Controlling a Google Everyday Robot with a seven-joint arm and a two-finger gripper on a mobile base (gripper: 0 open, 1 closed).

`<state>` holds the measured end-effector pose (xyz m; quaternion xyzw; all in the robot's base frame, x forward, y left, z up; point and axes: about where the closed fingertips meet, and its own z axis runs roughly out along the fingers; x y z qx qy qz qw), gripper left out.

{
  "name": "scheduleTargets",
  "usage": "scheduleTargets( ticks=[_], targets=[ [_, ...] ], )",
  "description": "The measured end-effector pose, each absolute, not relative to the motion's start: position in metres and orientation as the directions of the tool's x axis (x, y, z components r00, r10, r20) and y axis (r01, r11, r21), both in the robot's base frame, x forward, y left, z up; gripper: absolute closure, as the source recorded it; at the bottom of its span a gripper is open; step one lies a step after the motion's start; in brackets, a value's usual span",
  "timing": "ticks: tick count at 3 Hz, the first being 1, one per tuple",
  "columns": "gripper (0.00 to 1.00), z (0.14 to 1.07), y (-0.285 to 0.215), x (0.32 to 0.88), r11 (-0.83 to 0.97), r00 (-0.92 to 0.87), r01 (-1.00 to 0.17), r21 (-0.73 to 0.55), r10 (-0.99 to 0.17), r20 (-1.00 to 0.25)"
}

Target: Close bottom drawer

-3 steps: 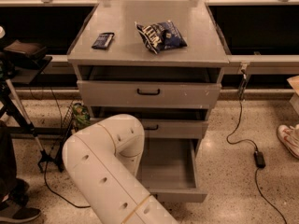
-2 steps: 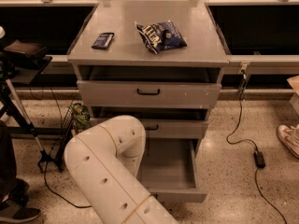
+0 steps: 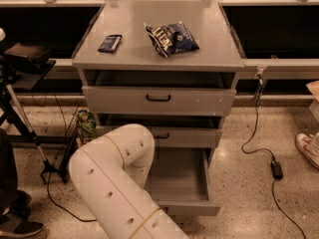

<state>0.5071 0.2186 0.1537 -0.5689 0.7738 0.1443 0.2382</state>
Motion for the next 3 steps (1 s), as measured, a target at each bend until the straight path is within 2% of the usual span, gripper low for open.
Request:
scheduleTargets(
  ticks=[3],
  targets=[
    [0.15,0.165,0.233,0.535,0.329,-0.242,-0.942,-0.069,-0.806,-0.54]
  ],
)
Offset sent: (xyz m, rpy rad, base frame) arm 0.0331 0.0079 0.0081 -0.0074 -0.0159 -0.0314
